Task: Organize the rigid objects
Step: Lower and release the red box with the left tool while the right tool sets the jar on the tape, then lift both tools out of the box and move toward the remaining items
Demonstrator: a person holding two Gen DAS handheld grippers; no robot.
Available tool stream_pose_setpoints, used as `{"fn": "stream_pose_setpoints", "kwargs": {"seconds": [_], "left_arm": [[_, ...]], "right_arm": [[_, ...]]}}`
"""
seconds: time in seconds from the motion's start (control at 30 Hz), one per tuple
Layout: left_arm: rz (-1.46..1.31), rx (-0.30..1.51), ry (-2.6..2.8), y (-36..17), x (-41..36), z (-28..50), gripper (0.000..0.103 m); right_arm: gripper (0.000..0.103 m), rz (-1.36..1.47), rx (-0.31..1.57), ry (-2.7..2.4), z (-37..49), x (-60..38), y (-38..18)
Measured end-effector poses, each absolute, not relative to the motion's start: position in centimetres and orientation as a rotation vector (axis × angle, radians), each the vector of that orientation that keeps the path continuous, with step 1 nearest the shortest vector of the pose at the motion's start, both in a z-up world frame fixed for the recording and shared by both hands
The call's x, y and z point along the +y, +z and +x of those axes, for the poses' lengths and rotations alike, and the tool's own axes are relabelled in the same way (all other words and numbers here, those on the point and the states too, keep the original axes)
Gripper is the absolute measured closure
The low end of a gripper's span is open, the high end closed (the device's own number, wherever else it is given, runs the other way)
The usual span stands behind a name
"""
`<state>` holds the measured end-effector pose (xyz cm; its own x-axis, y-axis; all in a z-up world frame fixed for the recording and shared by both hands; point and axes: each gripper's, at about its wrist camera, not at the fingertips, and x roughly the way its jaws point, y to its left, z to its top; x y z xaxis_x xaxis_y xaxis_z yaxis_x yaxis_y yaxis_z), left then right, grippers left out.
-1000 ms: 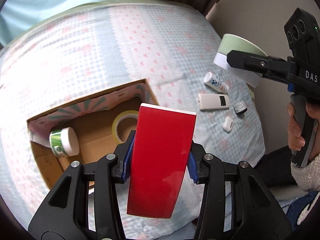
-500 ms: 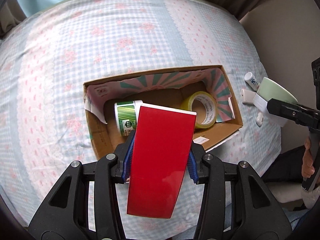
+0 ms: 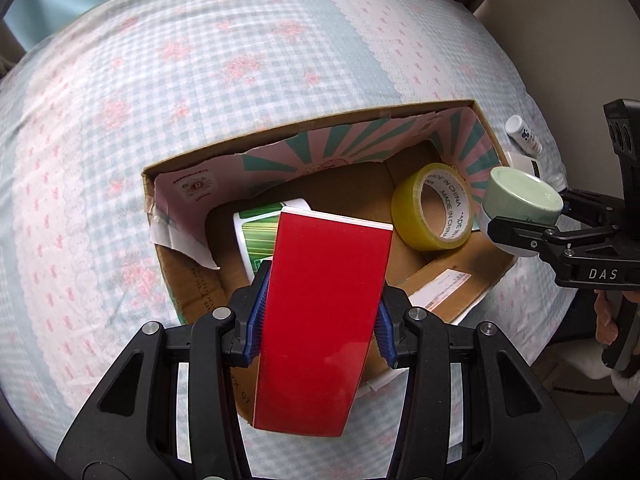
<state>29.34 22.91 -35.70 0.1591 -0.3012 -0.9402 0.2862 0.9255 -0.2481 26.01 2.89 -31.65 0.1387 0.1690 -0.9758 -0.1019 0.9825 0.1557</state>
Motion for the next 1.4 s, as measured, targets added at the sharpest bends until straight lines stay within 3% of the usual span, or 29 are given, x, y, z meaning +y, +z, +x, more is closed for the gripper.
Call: {"fn": "stream_pose_setpoints", "kwargs": {"seconds": [0.17, 0.23, 0.27, 0.3, 0.33, 0.83, 1.4], "left_arm": [[0.077, 1.291, -0.483, -35.4, 21.5, 28.9, 0.061], [0.121, 1.275, -0.489, -35.0, 21.1, 28.5, 0.052], [0.124, 1.273, -0.501, -34.9, 21.0, 28.5, 0.023], [0.121, 1.277, -0.508, -34.8, 21.1, 28.5, 0.002], [0.106, 1.263, -0.509, -34.6, 21.3, 28.4, 0.000], [0.043, 1.319, -0.444, -34.6, 23.1, 26.7, 0.000], [0.017, 1.241, -0.337, -26.6, 23.6, 22.5, 0.000]], "right_arm": [[0.036, 0.031, 1.434, 0.190, 27.0, 3.6, -33.0], [0.034, -0.005, 1.443, 0.162, 27.4, 3.8, -33.3], [0.017, -0.015, 1.411, 0.149, 27.5, 3.8, -33.0], [0.005, -0.021, 1.382, 0.142, 27.6, 3.7, -32.6], [0.000, -0.023, 1.366, 0.145, 27.7, 3.6, -32.3], [0.000, -0.001, 1.424, 0.104, 26.0, 2.6, -31.6], [0.000, 0.069, 1.351, 0.120, 22.4, 2.6, -23.9]]}}
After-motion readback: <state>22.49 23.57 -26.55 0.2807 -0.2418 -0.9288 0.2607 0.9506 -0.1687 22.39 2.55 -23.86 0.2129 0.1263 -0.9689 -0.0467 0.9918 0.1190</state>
